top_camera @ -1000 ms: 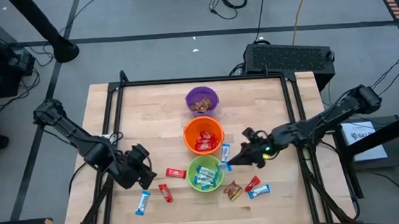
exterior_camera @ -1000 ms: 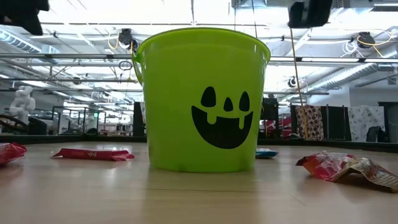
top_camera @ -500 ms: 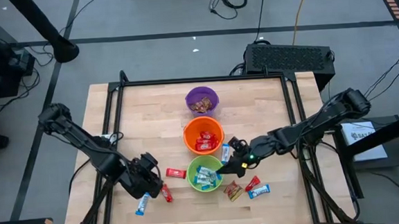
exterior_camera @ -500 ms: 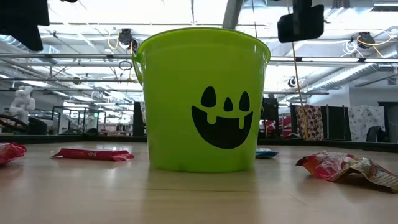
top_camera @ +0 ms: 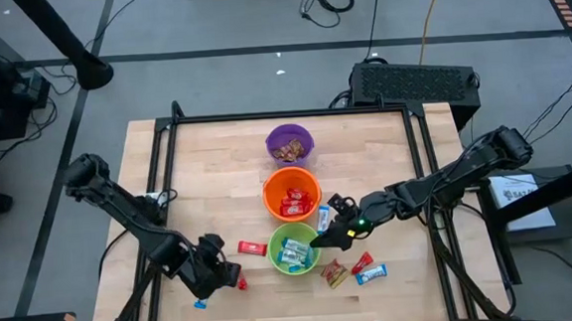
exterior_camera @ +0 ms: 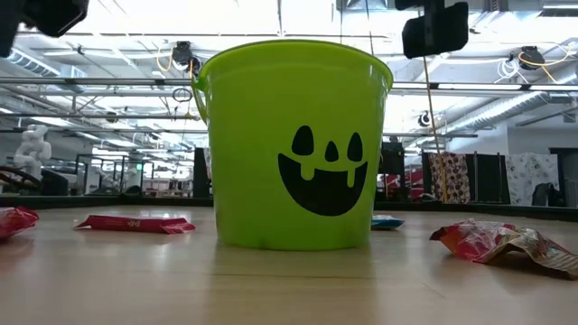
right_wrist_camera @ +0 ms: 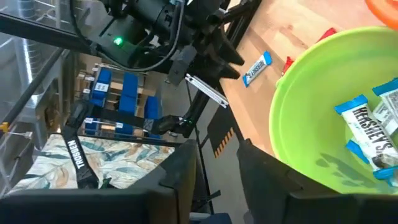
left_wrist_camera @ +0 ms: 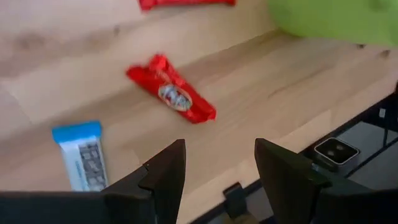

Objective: Sort candy by brand, put in halloween buckets
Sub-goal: Put blue chocolate bar into the green bucket, then put red chocolate bar into the orange bucket

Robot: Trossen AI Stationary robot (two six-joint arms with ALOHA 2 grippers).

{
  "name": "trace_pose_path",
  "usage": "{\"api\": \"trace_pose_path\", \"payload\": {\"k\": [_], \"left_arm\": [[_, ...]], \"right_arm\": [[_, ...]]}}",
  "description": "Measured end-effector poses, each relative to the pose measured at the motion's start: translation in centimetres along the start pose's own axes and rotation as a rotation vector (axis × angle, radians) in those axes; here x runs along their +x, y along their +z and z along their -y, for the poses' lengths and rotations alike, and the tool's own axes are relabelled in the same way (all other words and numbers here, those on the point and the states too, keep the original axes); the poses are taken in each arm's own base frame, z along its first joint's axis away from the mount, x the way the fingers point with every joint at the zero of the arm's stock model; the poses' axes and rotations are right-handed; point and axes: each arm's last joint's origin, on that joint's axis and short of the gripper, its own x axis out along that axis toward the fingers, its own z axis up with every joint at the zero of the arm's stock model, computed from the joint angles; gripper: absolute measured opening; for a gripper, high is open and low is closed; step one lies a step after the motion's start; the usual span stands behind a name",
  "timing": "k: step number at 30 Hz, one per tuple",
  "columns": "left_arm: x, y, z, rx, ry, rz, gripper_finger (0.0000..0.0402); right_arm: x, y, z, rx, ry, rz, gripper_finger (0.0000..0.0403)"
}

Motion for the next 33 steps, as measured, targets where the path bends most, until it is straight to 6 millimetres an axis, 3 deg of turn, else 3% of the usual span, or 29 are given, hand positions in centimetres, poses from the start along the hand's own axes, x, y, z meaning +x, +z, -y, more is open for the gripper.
{"api": "trace_pose_path", "payload": {"k": [5,9,20,33], "left_arm": [[1.4,-0.6,0.3,-0.203,0.02,-0.035,0.0198],[2.6,-0.5,0.7,-0.252,0.015,-0.032,0.0198],[6.6,0.8,0.2,-0.288,0.176,0.028,0.0198],[7.5,2.3,0.1,-0.204,0.239,0.039,0.0193]], "right_arm": [[0.0,0.1,0.0,-0.021,-0.002,0.001,0.0133],[0.0,0.0,0.1,-0.022,-0.004,0.0,0.0137],[0.0,0.0,0.0,-0.02,-0.003,0.001,0.0135],[0.0,0.1,0.1,-0.019,-0.004,0.003,0.0135]]}}
